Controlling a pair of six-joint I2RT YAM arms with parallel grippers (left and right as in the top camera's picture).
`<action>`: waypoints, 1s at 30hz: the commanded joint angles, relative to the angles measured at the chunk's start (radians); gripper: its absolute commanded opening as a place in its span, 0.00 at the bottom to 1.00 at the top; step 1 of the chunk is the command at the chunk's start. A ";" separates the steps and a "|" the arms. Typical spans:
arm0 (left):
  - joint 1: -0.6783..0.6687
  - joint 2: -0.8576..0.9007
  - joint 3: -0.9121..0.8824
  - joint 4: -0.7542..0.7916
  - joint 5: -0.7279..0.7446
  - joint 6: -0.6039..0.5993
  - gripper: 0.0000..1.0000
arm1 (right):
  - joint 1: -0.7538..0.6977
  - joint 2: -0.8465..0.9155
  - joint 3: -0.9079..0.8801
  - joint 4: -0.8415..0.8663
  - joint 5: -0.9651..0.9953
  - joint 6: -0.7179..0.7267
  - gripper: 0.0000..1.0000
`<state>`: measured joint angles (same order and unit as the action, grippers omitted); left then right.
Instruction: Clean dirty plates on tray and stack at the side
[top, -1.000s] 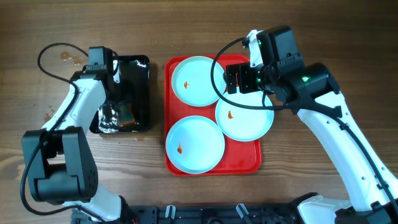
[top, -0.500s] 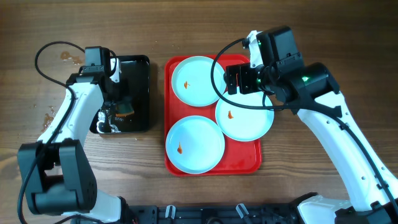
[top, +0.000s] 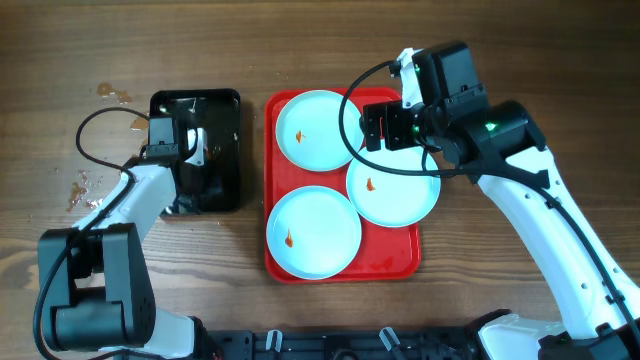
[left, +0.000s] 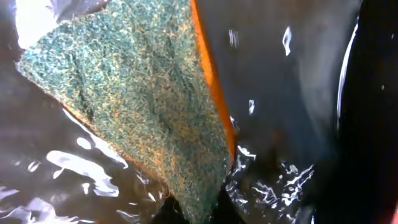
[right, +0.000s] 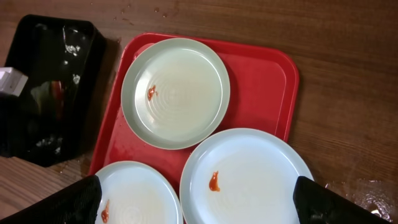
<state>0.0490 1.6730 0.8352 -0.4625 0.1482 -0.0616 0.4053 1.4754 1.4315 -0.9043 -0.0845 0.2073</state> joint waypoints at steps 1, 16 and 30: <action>0.001 -0.034 0.060 -0.106 -0.039 -0.001 0.04 | 0.000 0.012 0.016 0.000 0.011 0.005 0.99; 0.001 0.155 0.146 0.027 -0.116 -0.005 0.36 | 0.000 0.012 0.016 -0.003 0.011 0.005 0.99; 0.001 0.006 0.210 -0.182 -0.116 0.109 0.65 | 0.000 0.012 0.016 -0.002 0.011 0.005 0.99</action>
<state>0.0479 1.6321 1.0374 -0.6411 0.0242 0.0277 0.4053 1.4754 1.4315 -0.9085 -0.0845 0.2073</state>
